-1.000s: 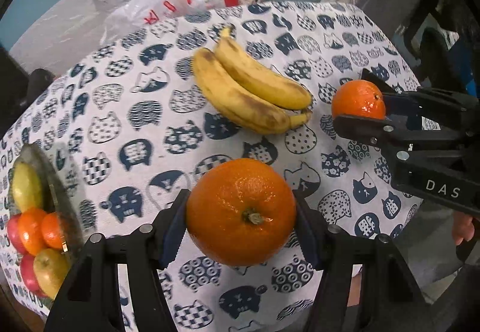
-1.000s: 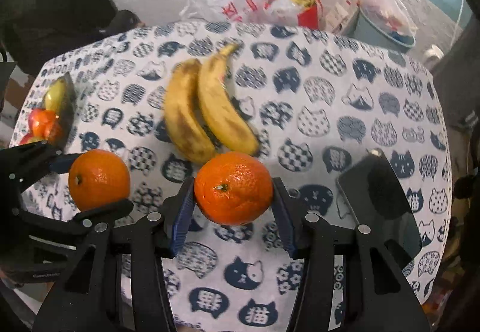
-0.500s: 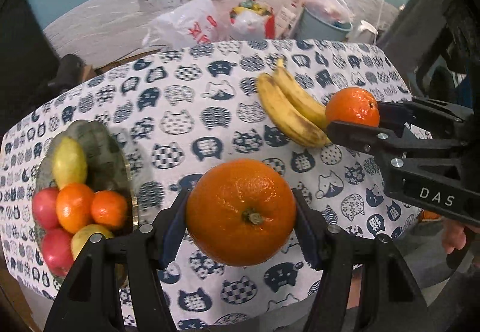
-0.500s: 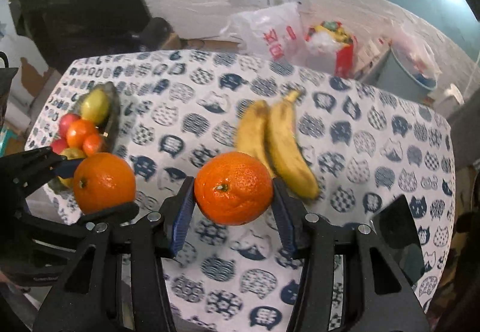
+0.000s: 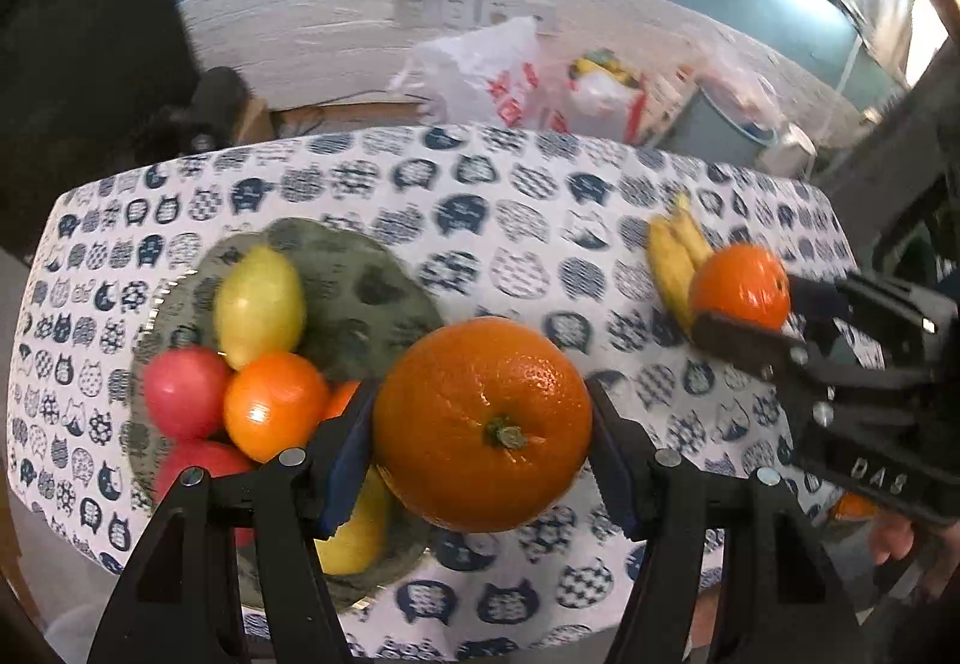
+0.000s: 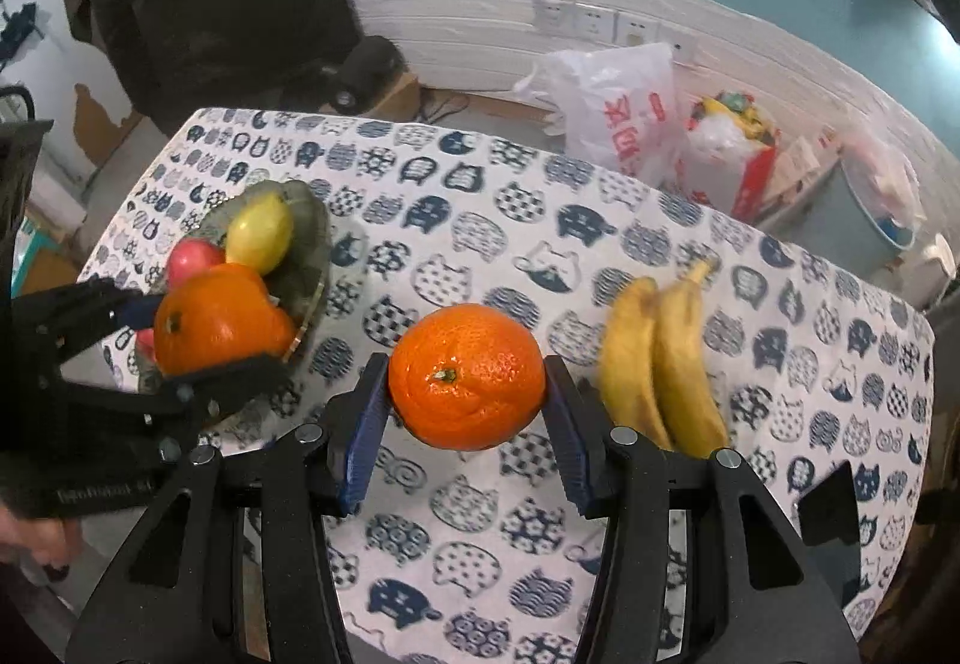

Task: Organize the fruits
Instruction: 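Carry the orange with the left tool while the right tool carries the tangerine to the plate, then open the left tool to set the orange on the plate while the right tool releases the tangerine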

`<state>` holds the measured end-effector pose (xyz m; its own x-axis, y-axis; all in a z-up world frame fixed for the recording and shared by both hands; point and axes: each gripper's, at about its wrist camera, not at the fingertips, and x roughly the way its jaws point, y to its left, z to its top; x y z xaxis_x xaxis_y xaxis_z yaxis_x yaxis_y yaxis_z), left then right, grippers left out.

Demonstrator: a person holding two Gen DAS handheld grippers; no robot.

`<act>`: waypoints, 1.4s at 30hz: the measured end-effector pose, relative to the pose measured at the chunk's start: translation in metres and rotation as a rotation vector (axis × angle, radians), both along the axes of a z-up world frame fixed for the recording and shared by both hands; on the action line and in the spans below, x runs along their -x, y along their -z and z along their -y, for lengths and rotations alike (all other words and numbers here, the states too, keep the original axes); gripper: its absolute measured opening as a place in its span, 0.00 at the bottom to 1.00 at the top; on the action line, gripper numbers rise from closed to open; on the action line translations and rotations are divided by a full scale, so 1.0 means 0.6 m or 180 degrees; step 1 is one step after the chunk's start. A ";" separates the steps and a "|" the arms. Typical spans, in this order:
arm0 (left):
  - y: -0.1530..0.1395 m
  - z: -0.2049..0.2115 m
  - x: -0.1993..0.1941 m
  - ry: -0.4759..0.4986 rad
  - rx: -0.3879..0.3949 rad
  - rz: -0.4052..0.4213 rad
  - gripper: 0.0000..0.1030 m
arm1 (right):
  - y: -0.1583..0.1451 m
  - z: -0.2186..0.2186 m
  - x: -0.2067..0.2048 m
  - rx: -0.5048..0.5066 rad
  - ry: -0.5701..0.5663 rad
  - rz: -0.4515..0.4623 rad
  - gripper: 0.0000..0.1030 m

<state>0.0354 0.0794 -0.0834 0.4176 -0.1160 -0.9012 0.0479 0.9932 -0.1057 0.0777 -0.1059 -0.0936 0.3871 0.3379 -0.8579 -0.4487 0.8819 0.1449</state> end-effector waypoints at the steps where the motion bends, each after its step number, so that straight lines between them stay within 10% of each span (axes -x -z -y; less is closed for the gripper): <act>1: 0.000 -0.008 -0.003 -0.0030 -0.0006 0.0007 0.65 | 0.000 -0.007 -0.002 0.0002 -0.0017 0.0000 0.48; 23: 0.093 -0.094 -0.070 -0.0403 0.0193 -0.0326 0.65 | 0.047 -0.097 -0.055 0.0048 -0.0106 -0.0194 0.48; 42: 0.073 -0.143 -0.035 -0.0658 0.0249 -0.0278 0.65 | 0.063 -0.159 -0.048 0.0016 -0.0344 -0.0290 0.48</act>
